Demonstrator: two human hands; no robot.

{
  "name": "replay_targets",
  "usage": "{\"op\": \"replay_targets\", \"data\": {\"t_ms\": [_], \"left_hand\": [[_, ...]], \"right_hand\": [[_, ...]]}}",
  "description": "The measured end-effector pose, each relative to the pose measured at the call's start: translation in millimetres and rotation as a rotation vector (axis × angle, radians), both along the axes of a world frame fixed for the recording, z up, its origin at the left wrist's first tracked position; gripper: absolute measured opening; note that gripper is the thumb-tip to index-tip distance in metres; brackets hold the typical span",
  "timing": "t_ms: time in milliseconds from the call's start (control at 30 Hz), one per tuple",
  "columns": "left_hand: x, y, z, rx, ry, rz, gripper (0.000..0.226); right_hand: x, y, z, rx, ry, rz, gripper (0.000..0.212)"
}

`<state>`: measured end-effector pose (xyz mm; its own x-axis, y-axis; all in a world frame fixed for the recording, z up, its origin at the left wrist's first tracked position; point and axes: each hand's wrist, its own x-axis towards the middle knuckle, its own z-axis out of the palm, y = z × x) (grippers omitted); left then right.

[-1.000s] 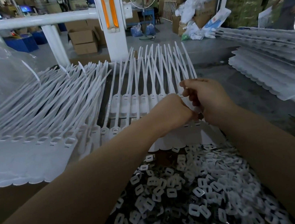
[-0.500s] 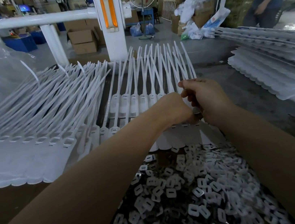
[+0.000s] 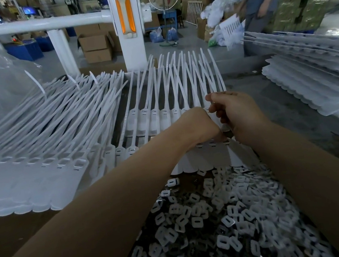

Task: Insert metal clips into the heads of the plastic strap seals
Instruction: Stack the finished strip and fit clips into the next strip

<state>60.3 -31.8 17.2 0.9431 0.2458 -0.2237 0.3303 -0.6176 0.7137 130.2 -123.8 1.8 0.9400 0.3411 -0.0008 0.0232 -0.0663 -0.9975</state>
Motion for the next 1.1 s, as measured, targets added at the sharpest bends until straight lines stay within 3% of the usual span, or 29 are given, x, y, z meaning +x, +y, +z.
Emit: {"op": "replay_targets", "data": {"t_ms": [100,200,267,400,633,867,1000,1067,1100], "left_hand": [[-1.2,3.9,4.0,-0.106,0.026,0.034,0.031],[-7.7,13.6,12.0,-0.528,0.028,0.146,0.010],[-17.4,21.7,15.3,-0.860,0.026,0.214,0.018],[-35.5,39.3,11.9,-1.079,0.014,0.314,0.041],[-52.7,47.8,18.0,-1.106,-0.008,0.259,0.055],[-51.5,51.8,16.4,-1.109,-0.043,0.229,0.055],[-51.8,53.3,13.1,-1.088,-0.070,0.196,0.049],[-52.0,53.9,11.9,-0.956,-0.120,0.183,0.039],[-52.4,54.1,11.9,-0.797,-0.136,0.167,0.034]], "right_hand": [[-0.5,-0.5,0.4,-0.003,0.000,0.003,0.013],[-2.1,-0.4,1.8,-0.033,-0.060,0.019,0.015],[-3.9,-0.5,3.4,-0.067,-0.128,0.032,0.015],[-9.9,1.0,3.3,-0.167,-0.310,0.113,0.017],[-21.6,1.0,5.3,-0.340,-0.508,0.413,0.012],[-16.6,1.1,3.7,-0.354,-0.641,0.462,0.020],[-17.6,3.5,1.9,-0.338,-0.688,0.468,0.015],[-17.3,3.9,1.3,-0.326,-0.668,0.467,0.009],[-16.7,4.0,1.3,-0.308,-0.639,0.460,0.008]]}}
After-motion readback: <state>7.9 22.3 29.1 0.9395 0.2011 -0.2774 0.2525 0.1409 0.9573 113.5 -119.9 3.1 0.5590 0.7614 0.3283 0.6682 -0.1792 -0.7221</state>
